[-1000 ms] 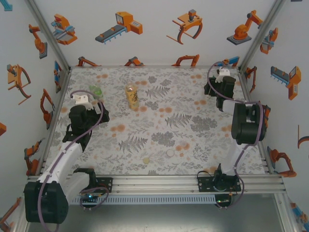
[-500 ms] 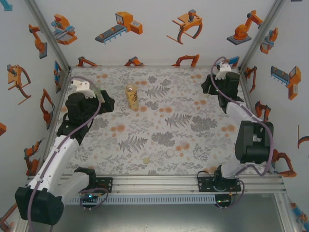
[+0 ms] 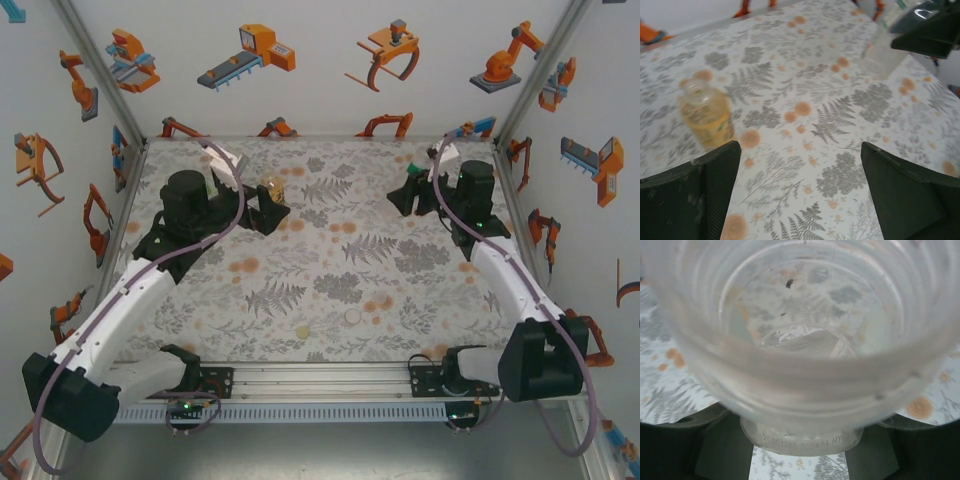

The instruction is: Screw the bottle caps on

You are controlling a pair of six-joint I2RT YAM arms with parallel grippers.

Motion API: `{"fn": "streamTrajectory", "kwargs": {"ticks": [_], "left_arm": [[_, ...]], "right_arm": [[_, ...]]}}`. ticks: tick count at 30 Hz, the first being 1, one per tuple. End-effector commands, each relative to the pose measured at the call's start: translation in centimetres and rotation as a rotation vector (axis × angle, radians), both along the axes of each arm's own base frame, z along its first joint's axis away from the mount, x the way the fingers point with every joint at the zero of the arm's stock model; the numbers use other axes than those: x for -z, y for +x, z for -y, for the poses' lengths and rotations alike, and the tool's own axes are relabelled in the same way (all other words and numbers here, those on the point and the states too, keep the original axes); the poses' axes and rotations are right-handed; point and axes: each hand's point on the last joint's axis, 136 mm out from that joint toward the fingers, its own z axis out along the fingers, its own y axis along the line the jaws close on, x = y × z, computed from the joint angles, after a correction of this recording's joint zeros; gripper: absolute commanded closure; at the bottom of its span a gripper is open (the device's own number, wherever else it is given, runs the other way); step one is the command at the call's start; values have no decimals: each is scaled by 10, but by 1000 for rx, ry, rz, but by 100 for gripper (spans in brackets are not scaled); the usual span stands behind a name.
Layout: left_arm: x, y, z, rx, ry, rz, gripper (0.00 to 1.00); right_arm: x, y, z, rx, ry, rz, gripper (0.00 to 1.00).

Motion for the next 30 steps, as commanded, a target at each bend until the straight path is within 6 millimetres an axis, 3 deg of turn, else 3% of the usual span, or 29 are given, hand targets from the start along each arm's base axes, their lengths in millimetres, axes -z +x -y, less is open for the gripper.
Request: {"fn": "streamTrajectory", "kwargs": {"ticks": [1, 6, 14, 21, 30], "left_arm": [[-22, -29, 31, 254, -85, 130, 3], [-23, -49, 51, 402, -112, 217, 3], [-16, -80, 82, 580, -97, 273, 3], [-15, -91, 111, 694, -140, 266, 3], [-12, -88, 136, 745, -165, 253, 3]], "right_arm": [[-18, -40, -33, -238, 70, 41, 54], [-46, -83, -62, -459, 130, 119, 54], [-78, -119, -87, -603, 171, 197, 53], [-99, -136, -103, -676, 196, 246, 52], [-115, -149, -118, -741, 231, 268, 52]]}}
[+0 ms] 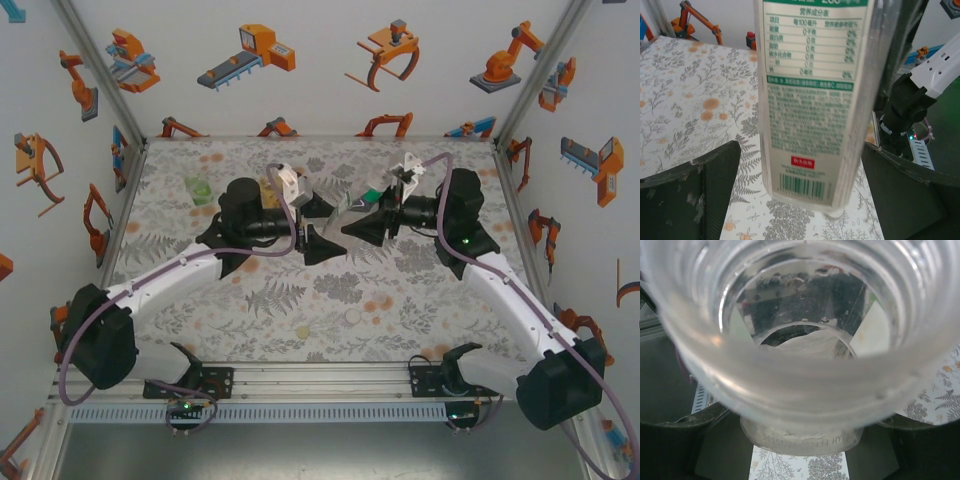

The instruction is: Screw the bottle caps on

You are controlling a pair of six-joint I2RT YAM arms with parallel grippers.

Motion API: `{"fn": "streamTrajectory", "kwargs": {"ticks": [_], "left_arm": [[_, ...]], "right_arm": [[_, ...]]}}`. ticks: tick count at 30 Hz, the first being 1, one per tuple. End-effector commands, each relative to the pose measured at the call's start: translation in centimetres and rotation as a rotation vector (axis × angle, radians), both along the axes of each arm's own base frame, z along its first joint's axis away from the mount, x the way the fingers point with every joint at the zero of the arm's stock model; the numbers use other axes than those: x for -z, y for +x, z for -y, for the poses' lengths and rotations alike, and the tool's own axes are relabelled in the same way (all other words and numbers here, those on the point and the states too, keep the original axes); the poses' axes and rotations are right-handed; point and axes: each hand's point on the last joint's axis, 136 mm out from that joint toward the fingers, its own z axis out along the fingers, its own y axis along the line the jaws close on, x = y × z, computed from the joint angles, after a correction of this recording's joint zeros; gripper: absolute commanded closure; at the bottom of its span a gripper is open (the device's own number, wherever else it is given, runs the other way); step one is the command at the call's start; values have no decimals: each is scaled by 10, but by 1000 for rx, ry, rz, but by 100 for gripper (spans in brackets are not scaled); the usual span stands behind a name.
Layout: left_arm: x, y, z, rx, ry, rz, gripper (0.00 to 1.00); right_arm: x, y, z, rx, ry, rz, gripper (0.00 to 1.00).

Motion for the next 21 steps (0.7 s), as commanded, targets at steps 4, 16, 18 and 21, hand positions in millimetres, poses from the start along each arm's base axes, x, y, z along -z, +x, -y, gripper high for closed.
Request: {"fn": "streamTrajectory", "kwargs": {"ticks": [4, 16, 18, 21], "left_arm": [[-27, -8, 7, 69, -68, 62, 16], [-23, -13, 6, 83, -62, 70, 44], [-23, -13, 5, 82, -63, 74, 44], [-23, -14, 5, 82, -61, 79, 44]], "right_arm": [[-26, -11, -5, -39, 44, 69, 52], [-30, -7, -4, -4, 44, 59, 43], [-34, -9, -4, -4, 47, 62, 33], [-42, -11, -2, 8, 58, 78, 25]]}}
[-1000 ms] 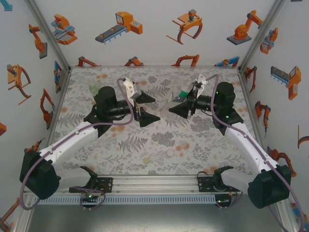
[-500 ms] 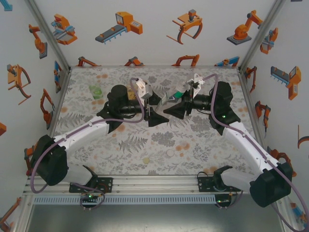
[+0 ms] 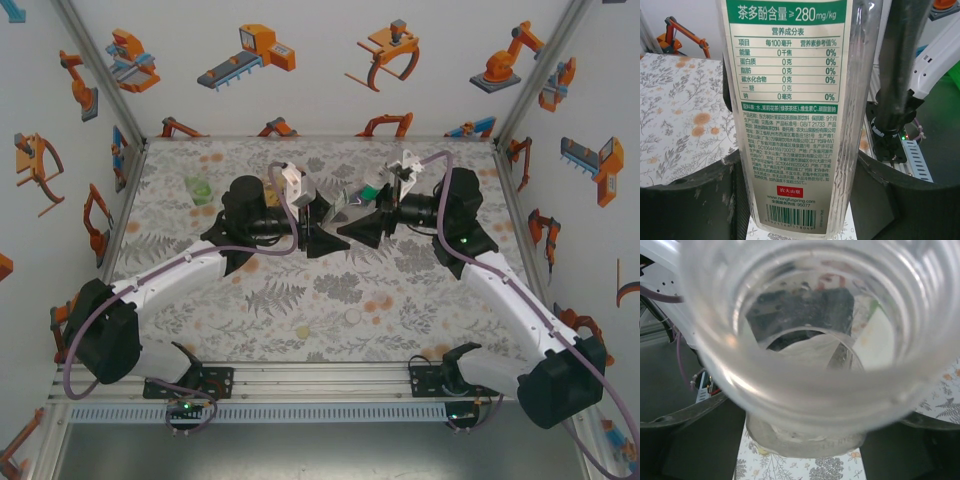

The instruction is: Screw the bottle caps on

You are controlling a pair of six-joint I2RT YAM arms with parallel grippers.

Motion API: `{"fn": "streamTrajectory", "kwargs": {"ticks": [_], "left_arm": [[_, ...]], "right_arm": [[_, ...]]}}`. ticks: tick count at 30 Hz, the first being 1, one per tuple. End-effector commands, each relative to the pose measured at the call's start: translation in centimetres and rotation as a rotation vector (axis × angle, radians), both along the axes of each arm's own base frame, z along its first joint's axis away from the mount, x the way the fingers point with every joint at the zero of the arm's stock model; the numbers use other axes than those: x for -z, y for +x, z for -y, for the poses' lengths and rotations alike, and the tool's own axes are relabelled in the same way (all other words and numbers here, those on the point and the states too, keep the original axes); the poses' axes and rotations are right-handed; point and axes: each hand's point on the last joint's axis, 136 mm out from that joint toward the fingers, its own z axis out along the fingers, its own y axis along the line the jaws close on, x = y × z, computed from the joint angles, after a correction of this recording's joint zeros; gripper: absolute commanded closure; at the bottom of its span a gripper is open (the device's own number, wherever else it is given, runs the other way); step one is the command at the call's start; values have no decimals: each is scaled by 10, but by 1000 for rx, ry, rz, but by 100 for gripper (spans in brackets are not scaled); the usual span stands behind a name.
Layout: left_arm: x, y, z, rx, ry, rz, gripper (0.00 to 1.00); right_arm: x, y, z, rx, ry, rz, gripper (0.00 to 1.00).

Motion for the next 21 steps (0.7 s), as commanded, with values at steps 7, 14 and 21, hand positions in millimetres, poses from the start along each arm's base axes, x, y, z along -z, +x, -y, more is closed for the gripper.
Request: {"fn": "streamTrajectory", "kwargs": {"ticks": [7, 14, 21], "left_arm": [[-14, -7, -3, 22, -30, 57, 46], [-16, -10, -4, 30, -32, 59, 46], [-25, -11, -5, 32, -54, 62, 31]], "right_arm": [[-51, -13, 5, 21, 75, 87, 23], [-55, -12, 5, 29, 80, 82, 41], [-53, -12, 4, 24, 76, 79, 54]]}}
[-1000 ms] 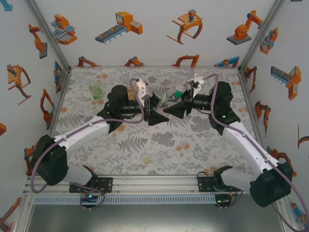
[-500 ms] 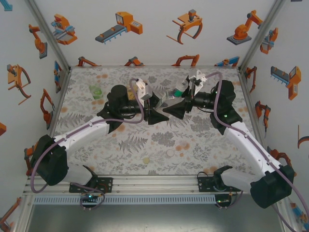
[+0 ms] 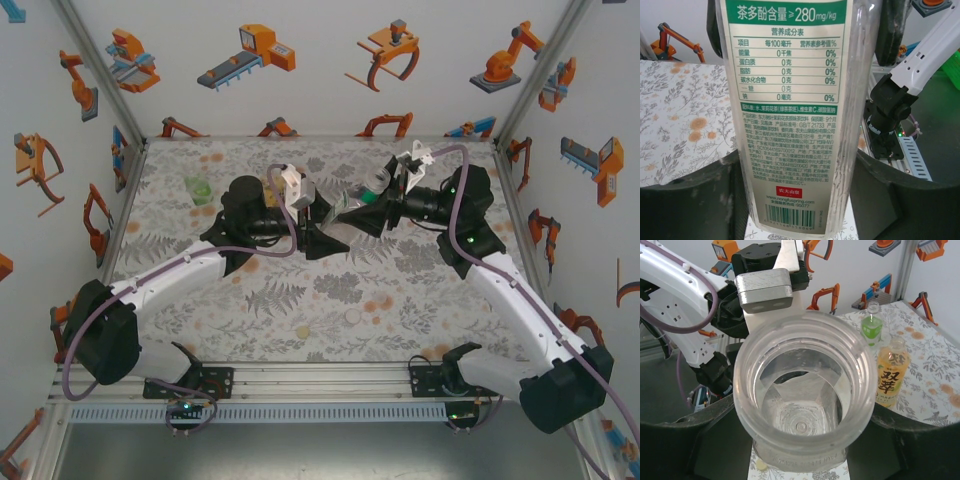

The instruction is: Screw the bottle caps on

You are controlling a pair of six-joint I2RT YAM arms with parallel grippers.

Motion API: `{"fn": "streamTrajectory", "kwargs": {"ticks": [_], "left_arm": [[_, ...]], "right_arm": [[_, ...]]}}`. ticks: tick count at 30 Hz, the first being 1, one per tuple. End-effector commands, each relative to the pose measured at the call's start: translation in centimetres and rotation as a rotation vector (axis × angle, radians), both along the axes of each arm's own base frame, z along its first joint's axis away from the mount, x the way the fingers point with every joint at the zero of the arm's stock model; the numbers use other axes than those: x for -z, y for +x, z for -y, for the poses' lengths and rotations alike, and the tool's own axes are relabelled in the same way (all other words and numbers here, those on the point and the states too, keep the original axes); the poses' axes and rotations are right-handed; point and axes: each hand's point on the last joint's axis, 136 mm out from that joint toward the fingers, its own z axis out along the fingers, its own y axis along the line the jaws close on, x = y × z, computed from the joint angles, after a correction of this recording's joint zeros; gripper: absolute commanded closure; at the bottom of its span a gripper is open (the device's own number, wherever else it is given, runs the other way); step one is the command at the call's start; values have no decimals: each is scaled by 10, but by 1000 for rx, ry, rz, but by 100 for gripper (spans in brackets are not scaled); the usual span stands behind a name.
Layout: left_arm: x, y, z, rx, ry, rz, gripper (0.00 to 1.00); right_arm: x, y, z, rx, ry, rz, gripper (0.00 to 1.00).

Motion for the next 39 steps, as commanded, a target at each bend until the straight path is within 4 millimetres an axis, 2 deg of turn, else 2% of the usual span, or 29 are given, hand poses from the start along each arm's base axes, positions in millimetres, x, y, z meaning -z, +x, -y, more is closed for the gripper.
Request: {"fn": "streamTrajectory", "kwargs": {"ticks": [1, 5, 11, 14, 18, 25, 34, 36, 39], "left_arm": [[-27, -6, -4, 10, -62, 49, 27], [-43, -7, -3, 15, -98, 66, 27], [-52, -13, 10, 47, -108, 70, 26], [-53, -14, 17, 59, -113, 61, 26], [-52, -15, 21, 69, -119, 53, 32], [-43, -13, 24, 62, -91, 35, 38], [-43, -13, 23, 57, -91, 44, 45], [-43, -11, 22, 42, -97, 47, 47], [-44, -8, 19, 16, -98, 46, 48]], "right_arm": [[-20, -10, 0, -18, 26, 49, 54], [-18, -10, -1, -22, 23, 43, 54], [-16, -9, -2, -21, 22, 41, 55], [-17, -9, -2, -22, 23, 45, 55], [-16, -10, -1, -20, 23, 44, 55], [-17, -12, -1, -21, 24, 46, 55], [-17, -11, 0, -15, 24, 43, 55], [-17, -10, 0, -9, 24, 41, 52], [-16, -9, 1, 7, 17, 41, 42]]}}
